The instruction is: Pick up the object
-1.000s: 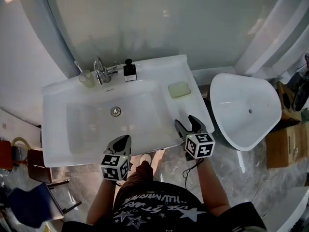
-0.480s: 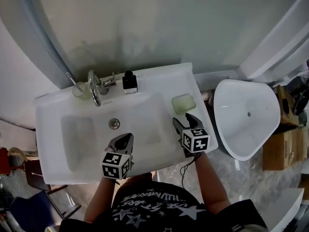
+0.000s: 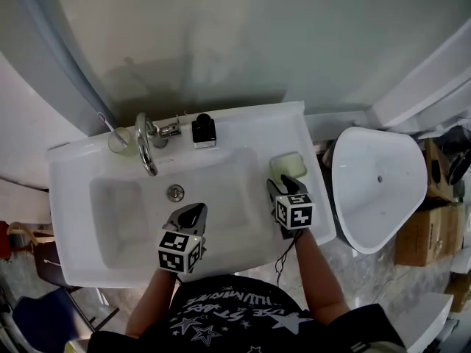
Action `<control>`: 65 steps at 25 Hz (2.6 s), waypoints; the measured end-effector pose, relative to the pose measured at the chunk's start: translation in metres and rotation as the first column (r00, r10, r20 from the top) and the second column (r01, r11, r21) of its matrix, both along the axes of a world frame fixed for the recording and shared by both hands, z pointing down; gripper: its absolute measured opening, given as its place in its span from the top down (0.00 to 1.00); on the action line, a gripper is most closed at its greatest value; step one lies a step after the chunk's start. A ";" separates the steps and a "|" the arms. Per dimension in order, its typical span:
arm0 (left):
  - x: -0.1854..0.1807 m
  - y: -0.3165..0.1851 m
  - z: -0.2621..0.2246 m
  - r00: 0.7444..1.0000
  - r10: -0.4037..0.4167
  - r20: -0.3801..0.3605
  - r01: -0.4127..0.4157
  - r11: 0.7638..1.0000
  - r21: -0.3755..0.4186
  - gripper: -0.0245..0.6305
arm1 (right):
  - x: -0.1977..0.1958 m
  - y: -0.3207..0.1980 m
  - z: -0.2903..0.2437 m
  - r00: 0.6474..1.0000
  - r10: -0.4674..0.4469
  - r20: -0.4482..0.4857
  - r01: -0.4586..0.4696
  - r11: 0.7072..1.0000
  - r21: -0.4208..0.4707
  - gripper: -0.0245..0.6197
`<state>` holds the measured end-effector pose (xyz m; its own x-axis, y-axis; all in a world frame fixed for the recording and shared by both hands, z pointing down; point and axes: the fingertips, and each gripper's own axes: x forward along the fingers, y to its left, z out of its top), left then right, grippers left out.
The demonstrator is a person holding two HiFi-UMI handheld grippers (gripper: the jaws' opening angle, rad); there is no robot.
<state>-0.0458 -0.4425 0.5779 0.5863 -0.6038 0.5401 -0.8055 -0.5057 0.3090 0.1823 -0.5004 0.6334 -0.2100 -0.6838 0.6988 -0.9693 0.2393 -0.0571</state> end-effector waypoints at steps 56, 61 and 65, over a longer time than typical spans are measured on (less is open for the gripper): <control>-0.009 0.167 -0.063 0.997 -0.062 0.034 0.057 0.988 0.144 0.94 | -0.013 0.143 -0.131 0.997 -0.026 -0.077 0.045 0.966 0.256 0.90; -0.010 0.205 -0.075 0.996 -0.079 0.038 0.071 0.982 0.176 0.94 | -0.016 0.187 -0.141 0.997 -0.047 -0.066 0.064 0.960 0.274 0.90; -0.014 0.235 -0.085 0.994 -0.104 0.035 0.095 0.976 0.194 0.94 | -0.021 0.222 -0.146 0.995 -0.077 -0.069 0.094 0.954 0.284 0.90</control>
<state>-0.0596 -0.2071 0.4930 0.4957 -0.7528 0.4331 -0.8657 -0.4684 0.1766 0.1611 -0.2787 0.4873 -0.2425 -0.8384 0.4882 -0.9441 0.3198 0.0803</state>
